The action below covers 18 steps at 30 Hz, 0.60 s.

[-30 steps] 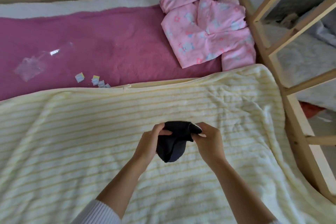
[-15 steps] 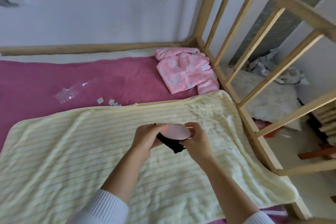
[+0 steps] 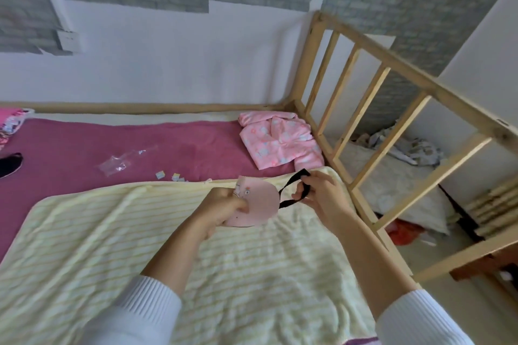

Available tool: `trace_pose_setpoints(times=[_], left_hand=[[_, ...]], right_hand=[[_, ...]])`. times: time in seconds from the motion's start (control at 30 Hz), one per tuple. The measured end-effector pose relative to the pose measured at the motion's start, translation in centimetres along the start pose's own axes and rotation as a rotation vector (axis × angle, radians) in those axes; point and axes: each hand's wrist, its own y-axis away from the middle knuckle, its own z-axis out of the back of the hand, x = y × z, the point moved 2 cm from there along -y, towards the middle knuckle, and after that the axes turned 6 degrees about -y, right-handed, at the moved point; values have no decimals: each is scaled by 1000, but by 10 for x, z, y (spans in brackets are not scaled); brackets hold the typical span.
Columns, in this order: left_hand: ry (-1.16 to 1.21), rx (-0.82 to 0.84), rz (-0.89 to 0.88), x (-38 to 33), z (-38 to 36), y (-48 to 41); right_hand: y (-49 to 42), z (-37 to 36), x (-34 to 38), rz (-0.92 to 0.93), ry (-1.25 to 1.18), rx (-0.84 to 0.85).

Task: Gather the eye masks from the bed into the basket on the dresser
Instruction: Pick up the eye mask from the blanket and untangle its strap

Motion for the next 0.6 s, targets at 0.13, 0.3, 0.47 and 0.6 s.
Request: trace_pose_setpoints(times=[0.13, 0.3, 0.47, 0.6], left_hand=[[114, -250, -26, 0, -1, 10], [-12, -288, -174, -12, -24, 28], [26, -536, -207, -27, -17, 37], [10, -629, -209, -31, -9, 38]], right_hand=[[9, 24, 18, -91, -414, 66], [10, 32, 32, 189, -7, -21], [16, 32, 17, 404, 1277, 72], [33, 31, 8, -1, 1008, 481]])
